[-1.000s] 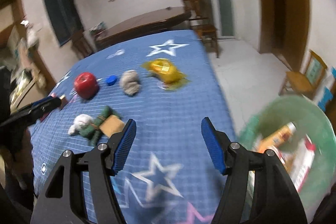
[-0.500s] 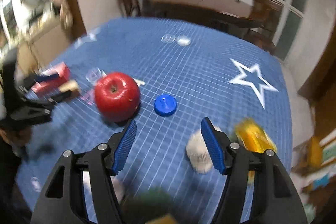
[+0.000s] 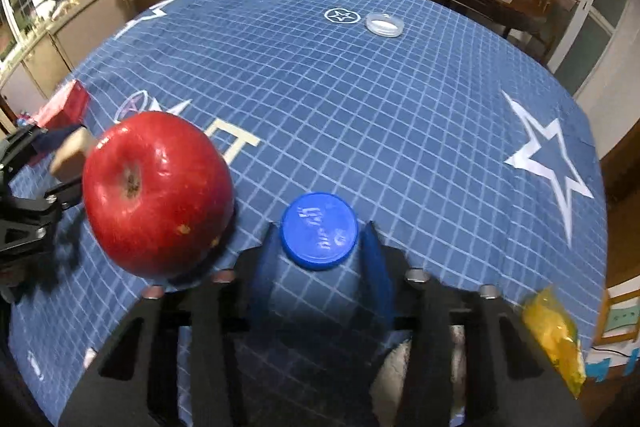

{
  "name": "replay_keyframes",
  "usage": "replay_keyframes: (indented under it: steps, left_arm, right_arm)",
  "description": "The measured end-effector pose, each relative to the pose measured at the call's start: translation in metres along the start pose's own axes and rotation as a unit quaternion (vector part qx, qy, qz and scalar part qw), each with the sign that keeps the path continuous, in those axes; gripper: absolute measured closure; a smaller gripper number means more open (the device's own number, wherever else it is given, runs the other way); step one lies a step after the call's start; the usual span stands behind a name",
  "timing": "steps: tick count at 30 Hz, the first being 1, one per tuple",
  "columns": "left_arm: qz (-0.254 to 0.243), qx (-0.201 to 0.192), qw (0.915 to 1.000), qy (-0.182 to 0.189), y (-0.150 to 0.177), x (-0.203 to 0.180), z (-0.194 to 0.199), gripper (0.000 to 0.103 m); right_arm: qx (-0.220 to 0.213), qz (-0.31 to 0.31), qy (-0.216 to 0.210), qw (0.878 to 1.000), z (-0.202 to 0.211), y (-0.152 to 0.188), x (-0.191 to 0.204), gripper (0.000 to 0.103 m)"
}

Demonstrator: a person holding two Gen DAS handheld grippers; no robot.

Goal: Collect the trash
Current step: 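Grasp the blue bottle cap with the right gripper while the left grasps the beige sponge, then carry the blue cap and beige sponge over the green bin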

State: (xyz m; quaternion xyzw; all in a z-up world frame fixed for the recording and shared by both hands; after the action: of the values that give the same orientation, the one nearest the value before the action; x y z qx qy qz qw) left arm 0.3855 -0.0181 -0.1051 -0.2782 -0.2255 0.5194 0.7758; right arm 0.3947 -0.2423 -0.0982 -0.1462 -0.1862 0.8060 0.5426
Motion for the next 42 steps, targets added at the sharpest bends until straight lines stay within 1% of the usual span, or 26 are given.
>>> replay_keyframes:
  steps: [1, 2, 3, 5, 7, 9, 12, 14, 17, 18, 23, 25, 26, 29, 30, 33, 35, 38, 42]
  left_arm:
    - [0.005, -0.001, 1.0, -0.004, 0.0, 0.003, 0.0, 0.05]
    - [0.01, -0.002, 0.9999, -0.009, 0.0, 0.006, 0.0, 0.06]
    - [0.015, -0.002, 0.9999, -0.003, 0.001, 0.009, 0.001, 0.062]
    - [0.027, -0.003, 0.9996, 0.008, 0.002, 0.014, 0.006, 0.064]
    - [0.029, -0.009, 0.9995, 0.011, 0.003, 0.014, 0.014, 0.065]
    - [0.024, -0.025, 0.9993, 0.015, 0.003, 0.012, 0.03, 0.066]
    - [0.025, -0.036, 0.9989, 0.019, 0.005, 0.009, 0.054, 0.066]
    - [0.027, -0.044, 0.9984, 0.024, 0.009, 0.007, 0.073, 0.066]
    - [0.022, -0.058, 0.998, 0.014, 0.018, -0.005, 0.106, 0.066]
    - [0.021, -0.065, 0.9976, 0.01, 0.021, -0.009, 0.117, 0.066]
    - [0.019, -0.099, 0.9949, -0.005, 0.037, -0.038, 0.168, 0.066]
    - [0.013, -0.108, 0.994, -0.008, 0.043, -0.052, 0.182, 0.066]
    - [0.007, -0.114, 0.9933, -0.013, 0.047, -0.064, 0.191, 0.066]
    - [-0.007, -0.125, 0.9917, -0.029, 0.054, -0.095, 0.205, 0.066]
    - [-0.006, -0.125, 0.9918, -0.028, 0.056, -0.101, 0.207, 0.066]
    - [-0.005, -0.131, 0.9907, -0.036, 0.062, -0.125, 0.215, 0.066]
    - [-0.001, -0.136, 0.9896, -0.048, 0.065, -0.137, 0.218, 0.066]
    - [0.013, -0.132, 0.9902, -0.044, 0.069, -0.153, 0.219, 0.066]
    - [0.026, -0.129, 0.9896, -0.057, 0.075, -0.163, 0.215, 0.066]
  right_arm:
    - [0.0, -0.002, -0.001, 1.0, 0.0, -0.001, 0.0, 0.066]
    - [0.0, -0.005, 0.0, 1.0, 0.001, 0.0, 0.0, 0.066]
    - [-0.002, -0.006, 0.005, 1.0, 0.004, 0.0, 0.0, 0.066]
    - [-0.02, -0.007, 0.013, 1.0, 0.013, 0.001, 0.003, 0.066]
    - [-0.039, -0.008, 0.017, 0.999, 0.03, 0.005, 0.006, 0.066]
    - [-0.062, -0.011, 0.023, 0.998, 0.054, 0.012, 0.01, 0.066]
    - [-0.095, -0.009, 0.03, 0.995, 0.089, 0.022, 0.019, 0.066]
    - [-0.123, -0.007, 0.029, 0.992, 0.121, 0.036, 0.029, 0.066]
    - [-0.153, -0.016, 0.016, 0.988, 0.156, 0.058, 0.041, 0.066]
    - [-0.161, -0.017, 0.017, 0.987, 0.167, 0.067, 0.046, 0.066]
    - [-0.186, -0.022, 0.025, 0.982, 0.201, 0.111, 0.068, 0.065]
    - [-0.192, -0.03, 0.026, 0.981, 0.208, 0.127, 0.073, 0.065]
    - [-0.195, -0.036, 0.03, 0.98, 0.212, 0.137, 0.076, 0.065]
    - [-0.202, -0.046, 0.065, 0.976, 0.215, 0.157, 0.082, 0.065]
    - [-0.203, -0.05, 0.077, 0.975, 0.215, 0.162, 0.084, 0.065]
    - [-0.212, -0.079, 0.085, 0.97, 0.215, 0.181, 0.085, 0.065]
    - [-0.221, -0.099, 0.102, 0.965, 0.216, 0.19, 0.084, 0.065]
    - [-0.234, -0.137, 0.092, 0.958, 0.214, 0.202, 0.081, 0.065]
    - [-0.246, -0.161, 0.095, 0.951, 0.214, 0.216, 0.081, 0.065]
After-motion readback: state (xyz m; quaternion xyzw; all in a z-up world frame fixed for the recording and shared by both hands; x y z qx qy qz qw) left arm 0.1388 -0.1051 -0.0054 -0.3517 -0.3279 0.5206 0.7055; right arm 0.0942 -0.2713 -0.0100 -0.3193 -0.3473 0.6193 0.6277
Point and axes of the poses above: each gripper's, at about its wrist camera, not at the fingertips, and z roughly against the way its jaws point, x to its left, y to its underside, the point moved 1 cm from there along -z, roughly the way its jaws point
